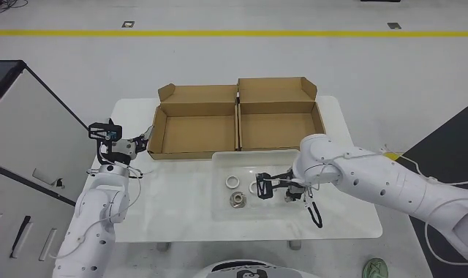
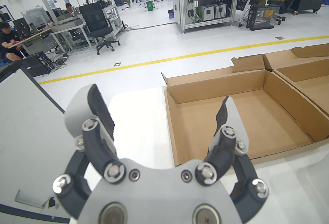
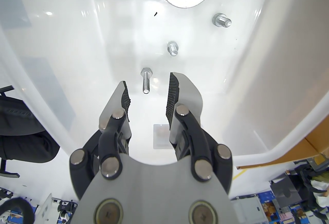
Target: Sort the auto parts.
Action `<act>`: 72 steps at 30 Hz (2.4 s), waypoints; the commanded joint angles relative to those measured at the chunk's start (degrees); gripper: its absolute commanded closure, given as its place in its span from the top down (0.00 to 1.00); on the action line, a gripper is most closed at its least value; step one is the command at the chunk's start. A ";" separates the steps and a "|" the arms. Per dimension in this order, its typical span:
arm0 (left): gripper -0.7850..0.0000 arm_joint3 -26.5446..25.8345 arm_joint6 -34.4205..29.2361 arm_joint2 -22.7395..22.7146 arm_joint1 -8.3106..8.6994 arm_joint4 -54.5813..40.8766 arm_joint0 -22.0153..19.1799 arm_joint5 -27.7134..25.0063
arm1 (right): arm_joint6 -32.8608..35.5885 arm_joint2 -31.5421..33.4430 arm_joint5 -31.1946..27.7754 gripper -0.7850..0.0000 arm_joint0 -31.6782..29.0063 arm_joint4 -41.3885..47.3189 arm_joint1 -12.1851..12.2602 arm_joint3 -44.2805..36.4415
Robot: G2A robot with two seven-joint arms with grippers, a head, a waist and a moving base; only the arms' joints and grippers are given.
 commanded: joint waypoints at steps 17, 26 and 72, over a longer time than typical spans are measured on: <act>1.00 0.00 0.00 0.00 0.00 0.00 0.00 0.00 | 1.30 0.00 1.29 0.36 -1.53 -0.22 -1.26 1.76; 1.00 0.00 0.00 0.00 0.00 0.00 0.00 0.00 | 2.43 0.00 2.41 0.00 -1.85 0.40 -1.94 2.52; 1.00 0.00 0.00 0.00 0.00 0.00 0.00 0.00 | -14.73 0.00 -14.72 0.00 21.82 26.66 13.18 -8.48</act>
